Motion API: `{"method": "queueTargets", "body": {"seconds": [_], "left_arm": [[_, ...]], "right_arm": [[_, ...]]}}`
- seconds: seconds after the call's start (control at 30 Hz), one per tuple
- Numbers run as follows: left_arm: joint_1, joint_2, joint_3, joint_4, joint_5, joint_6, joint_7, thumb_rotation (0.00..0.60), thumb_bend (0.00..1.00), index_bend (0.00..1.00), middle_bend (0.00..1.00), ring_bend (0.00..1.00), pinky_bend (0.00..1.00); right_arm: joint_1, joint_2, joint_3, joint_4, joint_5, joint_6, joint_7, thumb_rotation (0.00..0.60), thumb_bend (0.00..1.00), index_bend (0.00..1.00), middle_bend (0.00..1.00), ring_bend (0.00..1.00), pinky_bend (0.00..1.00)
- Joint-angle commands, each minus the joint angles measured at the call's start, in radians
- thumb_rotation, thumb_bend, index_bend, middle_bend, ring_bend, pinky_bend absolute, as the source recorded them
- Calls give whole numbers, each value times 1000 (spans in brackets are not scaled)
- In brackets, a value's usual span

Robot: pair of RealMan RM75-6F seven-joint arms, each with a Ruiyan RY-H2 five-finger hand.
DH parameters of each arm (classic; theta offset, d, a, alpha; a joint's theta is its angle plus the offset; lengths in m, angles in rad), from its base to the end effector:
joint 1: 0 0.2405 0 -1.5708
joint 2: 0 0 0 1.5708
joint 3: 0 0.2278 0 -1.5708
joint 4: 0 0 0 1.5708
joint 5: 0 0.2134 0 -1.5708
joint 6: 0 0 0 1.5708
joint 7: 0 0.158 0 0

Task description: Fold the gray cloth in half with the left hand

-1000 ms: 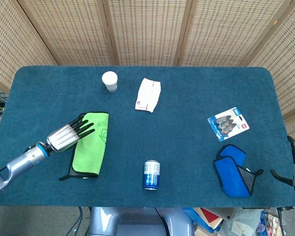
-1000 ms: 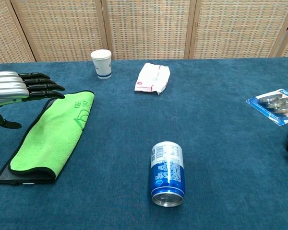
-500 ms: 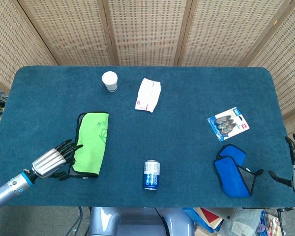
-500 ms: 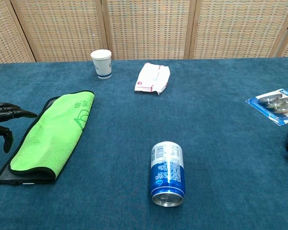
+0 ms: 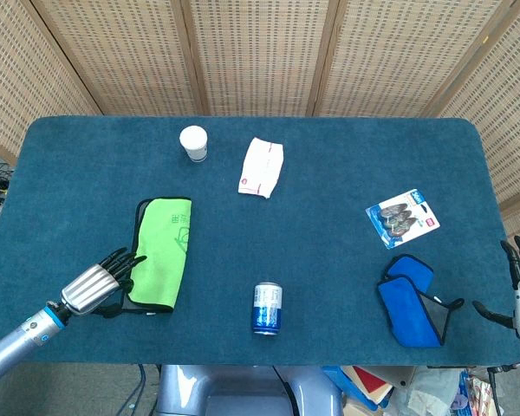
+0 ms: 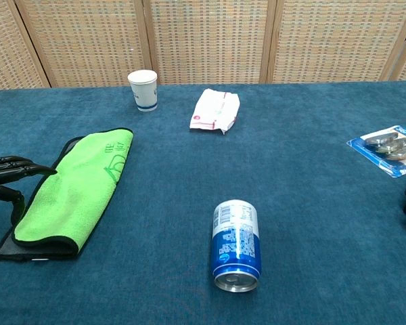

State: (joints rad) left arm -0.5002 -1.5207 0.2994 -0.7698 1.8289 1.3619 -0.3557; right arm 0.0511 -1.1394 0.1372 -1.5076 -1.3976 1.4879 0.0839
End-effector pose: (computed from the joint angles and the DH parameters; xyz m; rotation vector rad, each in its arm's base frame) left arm -0.3006 0.2599 0.0248 -2.2474 -0.6411 -0.8298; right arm -0.3187 -0.2009 0.1705 1.2088 -0.8934 0.8994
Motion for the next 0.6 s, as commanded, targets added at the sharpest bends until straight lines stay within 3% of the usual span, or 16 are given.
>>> {"method": "queueTargets", "body": {"seconds": [0.03,0.6], "left_arm": [[-3,-19,-4,21,7,-7,3,600,257,486,0,0,0],[-15,-81,-21,81,24,-14,-10,600,262,509,0,0,0]], "right_arm": [[1,-1,0,1,2,-3,0,600,0,0,0,0,0],[1,1,4,7,17,-12,10,600,0,0,0,0,0]]}}
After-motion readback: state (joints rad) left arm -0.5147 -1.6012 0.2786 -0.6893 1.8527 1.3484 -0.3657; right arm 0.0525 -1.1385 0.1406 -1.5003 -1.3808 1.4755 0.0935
